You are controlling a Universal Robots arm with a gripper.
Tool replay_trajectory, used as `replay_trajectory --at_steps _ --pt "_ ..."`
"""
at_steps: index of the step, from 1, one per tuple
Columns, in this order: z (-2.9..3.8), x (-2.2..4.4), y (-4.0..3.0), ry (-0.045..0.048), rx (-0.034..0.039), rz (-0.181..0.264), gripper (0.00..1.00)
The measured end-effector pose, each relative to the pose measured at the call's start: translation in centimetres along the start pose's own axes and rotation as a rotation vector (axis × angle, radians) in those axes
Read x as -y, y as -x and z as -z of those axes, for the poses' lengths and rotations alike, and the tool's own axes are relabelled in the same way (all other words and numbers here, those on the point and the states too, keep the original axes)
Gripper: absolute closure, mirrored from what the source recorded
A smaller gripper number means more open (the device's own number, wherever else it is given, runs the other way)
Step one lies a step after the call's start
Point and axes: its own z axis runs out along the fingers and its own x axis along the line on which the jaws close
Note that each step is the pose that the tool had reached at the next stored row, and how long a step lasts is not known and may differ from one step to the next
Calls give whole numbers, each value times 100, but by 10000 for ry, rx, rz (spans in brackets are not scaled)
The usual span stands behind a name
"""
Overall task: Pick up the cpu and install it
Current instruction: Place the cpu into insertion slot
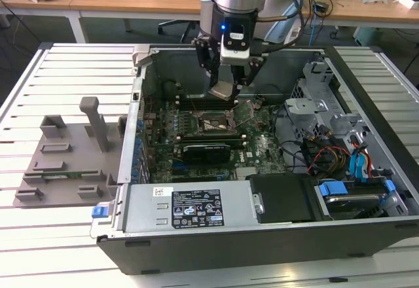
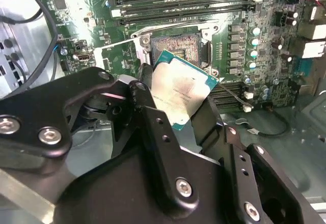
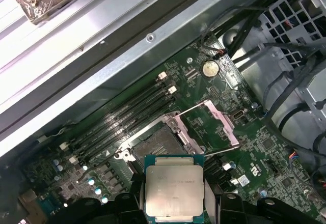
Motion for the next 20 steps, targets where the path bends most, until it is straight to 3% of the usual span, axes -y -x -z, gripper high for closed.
replay_trajectory --at_steps 4,20 --pt "-2 0 0 -6 -15 -496 45" --pt "-9 0 0 -26 -50 -1760 45"
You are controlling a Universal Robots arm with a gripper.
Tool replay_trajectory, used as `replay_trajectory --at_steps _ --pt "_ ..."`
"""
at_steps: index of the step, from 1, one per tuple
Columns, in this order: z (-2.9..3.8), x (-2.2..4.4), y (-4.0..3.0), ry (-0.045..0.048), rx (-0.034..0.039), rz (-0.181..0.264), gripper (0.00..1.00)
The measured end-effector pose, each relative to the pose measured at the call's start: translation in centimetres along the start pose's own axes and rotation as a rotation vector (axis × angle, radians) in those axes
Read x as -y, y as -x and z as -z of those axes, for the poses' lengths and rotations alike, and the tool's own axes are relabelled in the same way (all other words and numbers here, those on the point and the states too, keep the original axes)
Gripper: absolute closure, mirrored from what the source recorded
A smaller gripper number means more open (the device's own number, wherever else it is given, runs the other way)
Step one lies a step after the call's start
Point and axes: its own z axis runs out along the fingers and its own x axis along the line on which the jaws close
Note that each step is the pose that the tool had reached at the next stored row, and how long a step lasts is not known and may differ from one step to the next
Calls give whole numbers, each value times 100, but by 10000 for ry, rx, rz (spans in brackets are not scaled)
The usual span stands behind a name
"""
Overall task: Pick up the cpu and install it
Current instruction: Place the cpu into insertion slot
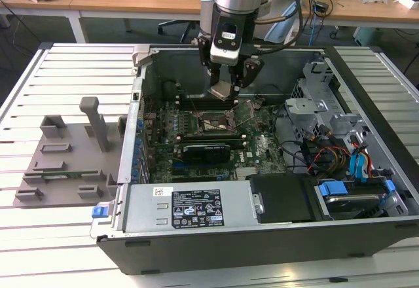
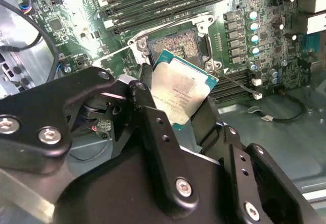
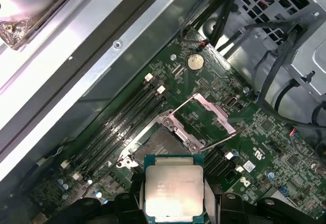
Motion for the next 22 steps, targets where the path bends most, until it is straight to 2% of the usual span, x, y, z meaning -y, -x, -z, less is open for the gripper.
replay_trajectory --at_steps 6,22 --pt "-3 0 0 -7 -16 -539 45" --pt "-10 0 0 -31 -40 -1638 45"
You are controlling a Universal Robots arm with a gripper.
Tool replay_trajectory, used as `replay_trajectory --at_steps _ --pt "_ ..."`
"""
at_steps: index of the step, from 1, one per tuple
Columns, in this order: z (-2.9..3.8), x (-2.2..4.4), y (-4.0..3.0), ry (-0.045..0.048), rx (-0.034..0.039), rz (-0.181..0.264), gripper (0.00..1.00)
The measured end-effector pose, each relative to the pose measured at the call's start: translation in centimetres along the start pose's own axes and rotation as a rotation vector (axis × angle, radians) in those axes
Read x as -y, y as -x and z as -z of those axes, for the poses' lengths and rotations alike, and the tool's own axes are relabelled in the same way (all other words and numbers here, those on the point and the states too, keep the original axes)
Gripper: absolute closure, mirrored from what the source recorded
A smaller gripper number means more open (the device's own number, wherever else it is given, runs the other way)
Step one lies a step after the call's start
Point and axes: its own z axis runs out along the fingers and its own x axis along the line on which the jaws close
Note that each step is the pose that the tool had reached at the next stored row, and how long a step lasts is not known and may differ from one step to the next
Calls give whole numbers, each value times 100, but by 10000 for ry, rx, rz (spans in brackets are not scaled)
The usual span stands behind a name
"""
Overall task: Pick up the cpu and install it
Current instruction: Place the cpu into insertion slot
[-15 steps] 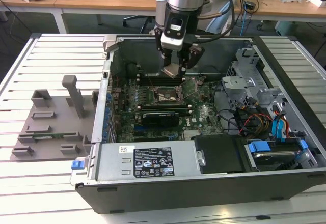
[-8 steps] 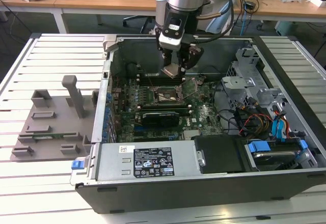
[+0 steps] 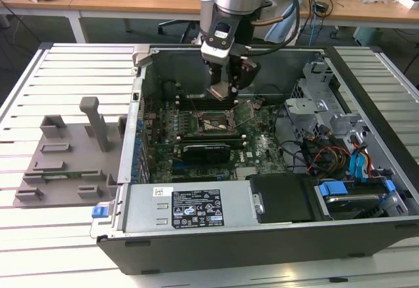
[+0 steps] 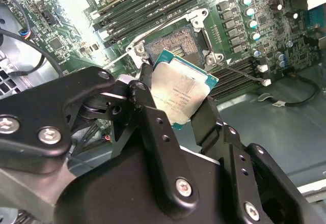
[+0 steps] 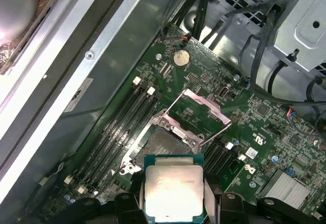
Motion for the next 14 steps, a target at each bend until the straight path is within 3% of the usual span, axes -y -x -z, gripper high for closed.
replay_trajectory --at_steps 14 --pt "-7 0 0 -37 -12 -1304 45"
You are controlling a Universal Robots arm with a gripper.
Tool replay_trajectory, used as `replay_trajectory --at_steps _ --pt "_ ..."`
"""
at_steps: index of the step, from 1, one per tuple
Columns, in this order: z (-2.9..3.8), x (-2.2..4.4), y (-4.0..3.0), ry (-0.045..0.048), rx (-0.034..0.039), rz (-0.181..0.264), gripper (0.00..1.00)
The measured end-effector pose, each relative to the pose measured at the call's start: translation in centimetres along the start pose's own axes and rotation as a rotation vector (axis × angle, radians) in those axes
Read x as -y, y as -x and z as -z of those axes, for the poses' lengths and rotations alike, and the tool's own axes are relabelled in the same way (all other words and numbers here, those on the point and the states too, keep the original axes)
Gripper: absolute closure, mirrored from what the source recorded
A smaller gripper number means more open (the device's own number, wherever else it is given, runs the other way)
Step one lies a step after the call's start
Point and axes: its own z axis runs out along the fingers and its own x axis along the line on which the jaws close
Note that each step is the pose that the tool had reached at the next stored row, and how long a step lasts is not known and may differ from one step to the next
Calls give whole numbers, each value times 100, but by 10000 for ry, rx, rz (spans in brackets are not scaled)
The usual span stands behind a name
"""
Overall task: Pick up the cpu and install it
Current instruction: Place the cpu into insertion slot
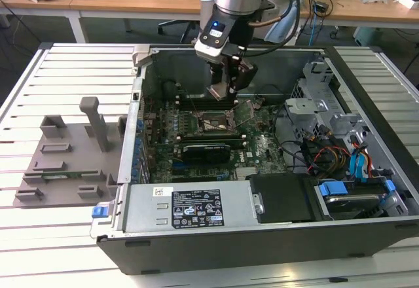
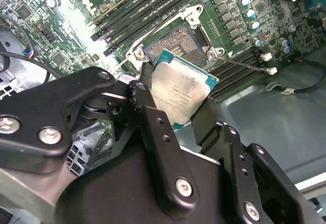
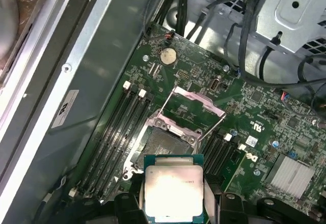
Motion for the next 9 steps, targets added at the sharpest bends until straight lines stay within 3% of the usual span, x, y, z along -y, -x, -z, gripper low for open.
replay_trajectory --at_steps 9 --pt "-1 0 0 -18 -10 -693 45"
